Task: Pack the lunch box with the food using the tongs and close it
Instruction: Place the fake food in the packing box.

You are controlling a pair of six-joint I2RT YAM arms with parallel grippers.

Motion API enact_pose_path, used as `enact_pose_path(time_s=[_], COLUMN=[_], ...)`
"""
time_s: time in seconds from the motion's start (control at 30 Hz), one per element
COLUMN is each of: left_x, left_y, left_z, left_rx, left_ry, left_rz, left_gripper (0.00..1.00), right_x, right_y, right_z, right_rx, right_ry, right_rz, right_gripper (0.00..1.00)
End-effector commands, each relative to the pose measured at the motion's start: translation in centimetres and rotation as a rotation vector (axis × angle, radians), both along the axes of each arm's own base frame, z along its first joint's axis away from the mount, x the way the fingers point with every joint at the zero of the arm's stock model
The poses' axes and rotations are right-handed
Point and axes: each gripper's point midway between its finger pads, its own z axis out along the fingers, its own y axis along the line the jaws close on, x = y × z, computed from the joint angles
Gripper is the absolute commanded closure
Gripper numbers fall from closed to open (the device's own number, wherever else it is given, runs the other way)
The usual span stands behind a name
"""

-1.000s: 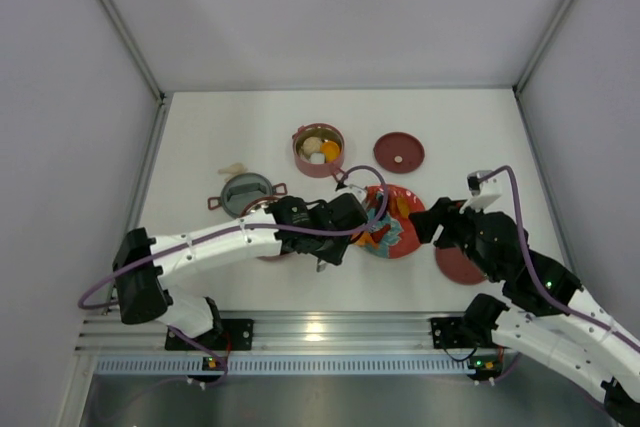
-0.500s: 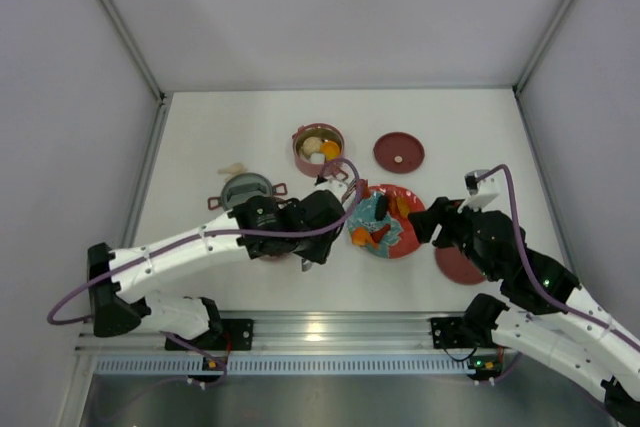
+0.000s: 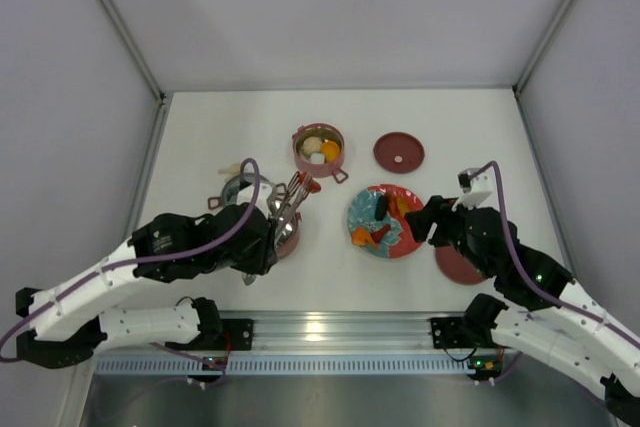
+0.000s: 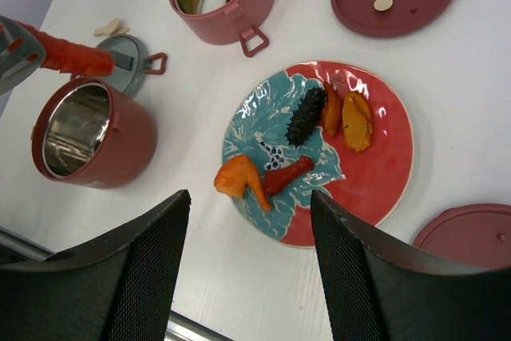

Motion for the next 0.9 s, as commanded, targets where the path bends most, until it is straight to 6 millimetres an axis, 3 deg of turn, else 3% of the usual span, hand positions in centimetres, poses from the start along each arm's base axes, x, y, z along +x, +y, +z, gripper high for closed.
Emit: enact_pose_path(time_s=[0.0, 0.27, 0.53, 0.87], left_x=[-0.8, -2.6, -3.7, -3.3], left_y=[2.9, 6.6, 7.0, 7.9], left_z=[-0.8, -1.2, -2.3, -4.2], left_rx=[0.052, 0.065, 0.054, 0.093], left_ry=[0.028, 0.068, 0.112, 0.111], left_rz=[0.063, 0.109, 0.099, 0.172], left_gripper=[0.9, 0.9, 0.89, 0.88], right_x=[0.3, 0.5, 0.6, 0.6], right_y=[1.0, 1.5, 1.9, 2.1], right_z=[1.0, 0.4, -0.4, -0.7], right_rx=[0.041, 0.041, 0.034, 0.033], right_ry=[-0.03, -0.018, -0.004, 0.002], right_rz=[0.017, 0.023, 0.029, 0.039], right_gripper=[0.39, 0.39, 0.39, 0.39])
